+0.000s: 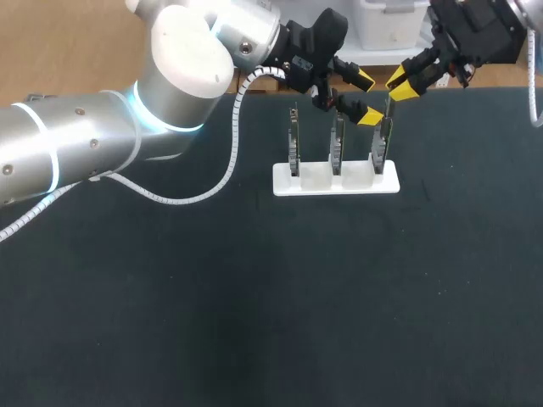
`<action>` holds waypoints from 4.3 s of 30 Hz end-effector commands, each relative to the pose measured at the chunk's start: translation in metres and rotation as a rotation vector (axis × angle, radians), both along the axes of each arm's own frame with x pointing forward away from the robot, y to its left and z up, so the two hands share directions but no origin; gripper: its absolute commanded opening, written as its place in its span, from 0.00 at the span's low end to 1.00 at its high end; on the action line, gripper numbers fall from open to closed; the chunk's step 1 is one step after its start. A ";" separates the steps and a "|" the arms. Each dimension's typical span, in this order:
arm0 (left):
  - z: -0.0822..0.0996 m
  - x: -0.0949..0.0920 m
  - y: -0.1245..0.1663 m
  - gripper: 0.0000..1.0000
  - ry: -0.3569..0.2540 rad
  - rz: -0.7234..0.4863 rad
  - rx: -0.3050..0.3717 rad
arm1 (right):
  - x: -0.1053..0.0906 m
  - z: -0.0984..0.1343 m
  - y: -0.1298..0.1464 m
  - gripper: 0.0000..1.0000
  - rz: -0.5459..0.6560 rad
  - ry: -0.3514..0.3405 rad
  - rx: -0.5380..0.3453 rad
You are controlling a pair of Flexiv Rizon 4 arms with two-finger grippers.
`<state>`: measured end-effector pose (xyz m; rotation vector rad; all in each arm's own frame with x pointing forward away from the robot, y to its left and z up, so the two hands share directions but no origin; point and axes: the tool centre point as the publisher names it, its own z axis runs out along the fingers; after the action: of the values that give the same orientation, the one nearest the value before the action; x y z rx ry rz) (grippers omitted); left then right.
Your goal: Pick up the optical module with the left hand, and insert it into the network port with the right hand.
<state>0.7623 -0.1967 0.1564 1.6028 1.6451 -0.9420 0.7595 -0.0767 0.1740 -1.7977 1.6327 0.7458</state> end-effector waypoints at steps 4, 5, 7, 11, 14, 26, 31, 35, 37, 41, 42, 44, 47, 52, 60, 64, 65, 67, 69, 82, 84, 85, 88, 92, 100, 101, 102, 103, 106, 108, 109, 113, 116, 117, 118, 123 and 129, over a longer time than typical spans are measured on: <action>0.000 0.002 -0.001 1.00 0.002 -0.002 0.004 | 0.002 0.001 0.000 0.00 0.004 -0.010 0.001; 0.000 0.002 -0.001 1.00 0.002 -0.002 0.004 | 0.002 0.001 -0.001 0.00 0.004 -0.011 0.001; 0.000 0.002 -0.001 1.00 0.002 -0.002 0.004 | 0.003 0.001 -0.001 0.00 0.004 -0.011 0.002; 0.000 0.002 -0.001 1.00 0.002 -0.002 0.004 | 0.003 0.001 -0.001 0.00 0.005 -0.011 0.003; 0.000 0.002 -0.001 1.00 0.002 -0.002 0.004 | 0.003 -0.002 0.000 0.00 0.005 -0.008 0.003; 0.000 0.002 -0.001 1.00 0.002 -0.002 0.004 | 0.004 -0.002 0.002 0.00 0.007 -0.017 0.014; 0.000 0.002 -0.001 1.00 0.002 -0.002 0.004 | 0.005 -0.002 0.002 0.00 0.008 -0.017 0.012; 0.000 0.002 -0.001 1.00 0.002 -0.002 0.004 | 0.006 -0.003 0.001 0.00 0.008 -0.016 0.011; 0.000 0.002 -0.001 1.00 0.002 -0.002 0.004 | 0.006 -0.005 0.000 0.00 0.006 -0.015 0.009; 0.000 0.002 -0.001 1.00 0.002 -0.002 0.004 | 0.006 -0.004 -0.001 0.00 0.004 -0.016 0.007; 0.000 0.002 -0.001 1.00 0.002 -0.002 0.004 | 0.006 -0.004 -0.001 0.00 0.004 -0.017 0.007; 0.000 0.002 -0.001 1.00 0.002 -0.002 0.004 | 0.006 -0.003 -0.002 0.00 0.002 -0.020 0.008; 0.000 0.002 -0.001 1.00 0.002 -0.002 0.004 | 0.006 -0.002 -0.002 0.00 0.001 -0.025 0.008; 0.000 0.002 -0.001 1.00 0.002 -0.002 0.004 | 0.006 -0.003 -0.001 0.00 0.003 -0.026 0.009; 0.000 0.002 -0.001 1.00 0.002 -0.002 0.004 | 0.007 -0.005 0.000 0.00 0.002 -0.019 0.008; 0.000 0.002 -0.001 1.00 0.002 -0.002 0.004 | 0.009 -0.006 0.001 0.00 0.001 -0.020 0.009; 0.000 0.002 -0.001 1.00 0.002 -0.002 0.004 | 0.009 -0.006 0.001 0.00 0.001 -0.020 0.009; 0.000 0.002 -0.001 1.00 0.002 -0.002 0.004 | 0.009 -0.007 0.002 0.00 0.002 -0.017 0.009; 0.000 0.002 -0.001 1.00 0.002 -0.002 0.004 | 0.009 -0.008 0.001 0.00 0.000 -0.014 0.009; 0.000 0.002 -0.001 1.00 0.002 -0.002 0.004 | 0.010 -0.014 0.000 0.00 -0.001 0.005 0.006; 0.000 0.002 -0.001 1.00 0.002 -0.002 0.004 | 0.010 -0.015 0.000 0.00 0.001 0.008 0.006; 0.000 0.002 -0.001 1.00 0.002 -0.002 0.004 | 0.010 -0.016 0.000 0.00 0.002 0.010 0.007; 0.000 0.002 -0.001 1.00 0.002 -0.002 0.004 | 0.009 -0.016 0.000 0.00 0.002 0.014 0.008; 0.000 0.002 -0.001 1.00 0.002 -0.002 0.004 | 0.009 -0.016 0.000 0.00 0.002 0.017 0.009; 0.000 0.002 -0.001 1.00 0.002 -0.002 0.004 | 0.009 -0.015 0.000 1.00 -0.005 0.015 0.011; 0.000 0.002 -0.001 1.00 0.002 -0.002 0.004 | 0.009 -0.015 -0.001 1.00 -0.006 0.014 0.012; 0.000 0.002 -0.001 1.00 0.002 -0.002 0.004 | 0.009 -0.015 -0.001 1.00 -0.007 0.013 0.012; 0.000 0.002 -0.001 1.00 0.002 -0.002 0.004 | 0.009 -0.015 -0.001 1.00 -0.007 0.013 0.013; 0.000 0.002 -0.001 1.00 0.002 -0.002 0.004 | 0.008 -0.014 -0.002 1.00 -0.010 0.009 0.018; 0.000 0.002 -0.001 1.00 0.002 -0.002 0.004 | 0.007 -0.013 -0.003 1.00 -0.015 0.005 0.036; 0.000 0.002 -0.001 1.00 0.002 -0.002 0.004 | 0.006 -0.012 -0.005 1.00 -0.017 0.003 0.046; 0.000 0.002 -0.001 1.00 0.002 -0.002 0.004 | 0.003 -0.007 -0.013 1.00 -0.007 -0.011 0.136; 0.000 0.002 -0.001 1.00 0.002 -0.002 0.004 | -0.001 -0.004 -0.020 1.00 0.007 -0.023 0.199; 0.000 0.002 -0.001 1.00 0.002 -0.002 0.004 | -0.003 -0.004 -0.023 1.00 0.009 -0.027 0.218; 0.000 0.002 -0.001 1.00 0.002 -0.002 0.004 | -0.004 -0.003 -0.025 1.00 0.013 -0.029 0.240; 0.000 0.002 -0.001 1.00 0.002 -0.002 0.004 | -0.005 -0.001 -0.032 1.00 0.018 -0.045 0.307; 0.000 0.002 -0.001 1.00 0.002 -0.002 0.004 | -0.005 -0.001 -0.033 0.00 0.032 -0.046 0.298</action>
<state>0.7622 -0.1967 0.1563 1.6028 1.6448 -0.9421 0.7526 -0.1096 0.1730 -1.6150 1.3853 0.9020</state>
